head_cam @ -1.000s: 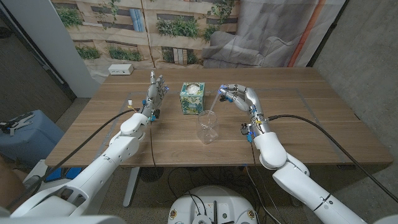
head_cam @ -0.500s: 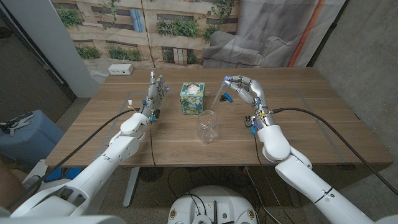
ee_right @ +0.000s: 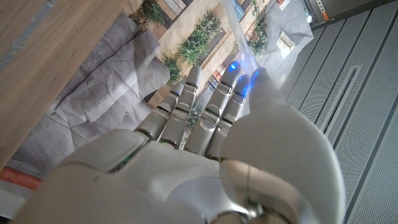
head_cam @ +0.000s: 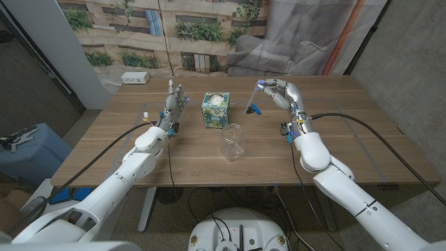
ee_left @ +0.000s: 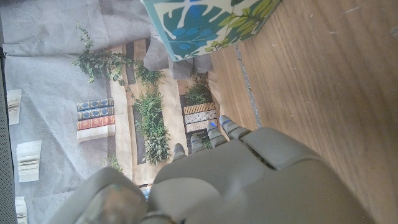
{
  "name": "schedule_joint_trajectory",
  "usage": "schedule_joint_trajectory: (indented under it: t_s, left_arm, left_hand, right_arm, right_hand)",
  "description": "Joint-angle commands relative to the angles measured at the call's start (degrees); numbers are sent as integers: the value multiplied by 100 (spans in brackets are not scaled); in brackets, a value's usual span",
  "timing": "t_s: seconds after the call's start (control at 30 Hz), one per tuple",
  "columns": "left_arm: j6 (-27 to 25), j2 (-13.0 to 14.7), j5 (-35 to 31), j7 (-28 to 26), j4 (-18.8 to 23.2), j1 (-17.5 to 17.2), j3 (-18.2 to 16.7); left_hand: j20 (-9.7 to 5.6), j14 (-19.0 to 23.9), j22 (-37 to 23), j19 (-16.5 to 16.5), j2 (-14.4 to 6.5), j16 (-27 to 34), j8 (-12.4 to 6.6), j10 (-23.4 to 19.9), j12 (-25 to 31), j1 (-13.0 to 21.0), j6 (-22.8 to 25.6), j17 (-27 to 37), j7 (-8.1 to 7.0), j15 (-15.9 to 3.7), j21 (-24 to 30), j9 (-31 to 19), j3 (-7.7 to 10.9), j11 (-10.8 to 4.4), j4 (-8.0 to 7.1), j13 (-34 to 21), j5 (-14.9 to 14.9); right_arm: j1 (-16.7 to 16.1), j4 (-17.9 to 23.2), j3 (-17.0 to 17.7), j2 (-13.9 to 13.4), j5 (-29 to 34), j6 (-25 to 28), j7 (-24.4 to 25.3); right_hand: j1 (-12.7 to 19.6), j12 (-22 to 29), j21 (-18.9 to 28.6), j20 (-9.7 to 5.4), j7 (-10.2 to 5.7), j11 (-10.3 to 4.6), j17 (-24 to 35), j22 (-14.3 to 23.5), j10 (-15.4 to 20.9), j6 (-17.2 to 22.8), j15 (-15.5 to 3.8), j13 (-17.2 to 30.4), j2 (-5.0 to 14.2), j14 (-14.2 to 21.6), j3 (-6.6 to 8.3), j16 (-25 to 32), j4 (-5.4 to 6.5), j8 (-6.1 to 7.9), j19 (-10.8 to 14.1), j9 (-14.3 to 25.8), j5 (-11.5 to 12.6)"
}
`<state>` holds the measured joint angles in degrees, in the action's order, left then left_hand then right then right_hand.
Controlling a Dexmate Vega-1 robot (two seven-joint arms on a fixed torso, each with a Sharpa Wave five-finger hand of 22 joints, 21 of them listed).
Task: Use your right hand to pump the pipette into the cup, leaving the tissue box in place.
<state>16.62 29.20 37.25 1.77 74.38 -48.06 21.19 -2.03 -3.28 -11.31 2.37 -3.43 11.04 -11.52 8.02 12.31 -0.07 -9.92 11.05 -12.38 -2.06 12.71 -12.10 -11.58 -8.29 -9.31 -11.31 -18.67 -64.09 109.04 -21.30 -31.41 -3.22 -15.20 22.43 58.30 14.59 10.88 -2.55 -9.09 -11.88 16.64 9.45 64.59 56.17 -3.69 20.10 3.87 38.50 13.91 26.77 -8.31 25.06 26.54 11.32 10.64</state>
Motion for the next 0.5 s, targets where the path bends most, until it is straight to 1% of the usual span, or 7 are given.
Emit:
schedule_joint_trajectory:
  t_s: [0.03, 0.5]
  left_arm:
    - [1, 1, 0, -1, 3, -2, 1]
    - [3, 0, -1, 0, 0, -1, 1]
  left_hand:
    - [-518, -45, -12, 64, -244, 33, -34, 11, 24, -5, -9, 34, -33, -661, 28, -14, -38, -16, -4, -32, -26]
    - [-521, -44, -12, 65, -244, 33, -34, 6, 26, -5, -8, 34, -33, -661, 27, -14, -38, -28, -4, -32, -26]
  right_arm:
    - [214, -350, 121, -129, 168, -55, 3]
    - [381, -850, 148, -283, 211, -328, -97]
  right_hand:
    - [-5, -21, 0, -100, -35, -17, 26, 16, 14, 16, -848, 11, 21, 23, -4, 46, -31, -24, 15, 14, 39]
    - [-8, -28, -2, -99, -51, -17, 28, 16, 14, 30, -845, 16, 23, 22, 1, 38, -39, -20, 11, 15, 42]
